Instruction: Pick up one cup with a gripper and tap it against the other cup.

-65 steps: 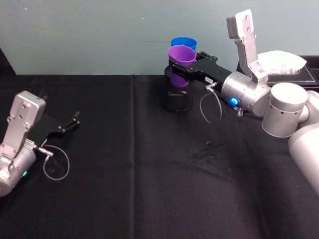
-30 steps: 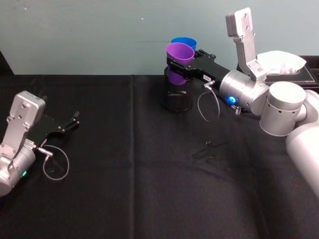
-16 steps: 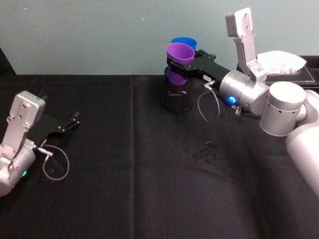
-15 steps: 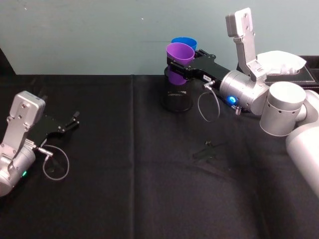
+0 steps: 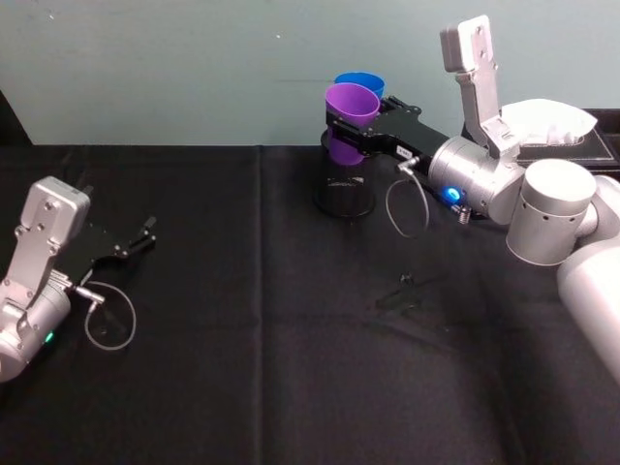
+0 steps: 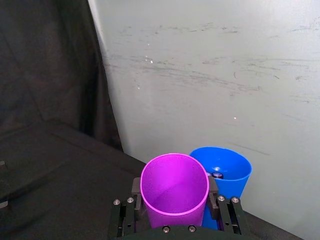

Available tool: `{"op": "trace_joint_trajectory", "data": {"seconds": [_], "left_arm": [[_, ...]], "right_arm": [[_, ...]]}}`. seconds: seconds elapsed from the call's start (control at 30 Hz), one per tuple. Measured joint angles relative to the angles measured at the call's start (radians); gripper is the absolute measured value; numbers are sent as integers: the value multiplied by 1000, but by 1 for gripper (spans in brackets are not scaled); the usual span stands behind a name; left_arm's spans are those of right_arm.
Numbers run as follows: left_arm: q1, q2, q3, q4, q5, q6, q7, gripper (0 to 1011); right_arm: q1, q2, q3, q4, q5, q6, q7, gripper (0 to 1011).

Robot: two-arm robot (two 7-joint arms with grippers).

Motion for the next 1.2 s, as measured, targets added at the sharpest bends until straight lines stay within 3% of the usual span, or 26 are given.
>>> {"op": "trace_joint_trajectory", "data": {"seconds": [1.2], "left_arm": [[0,0,0,0,0,0,0,1005]], "right_arm": [[0,0,0,0,0,0,0,741]]}}
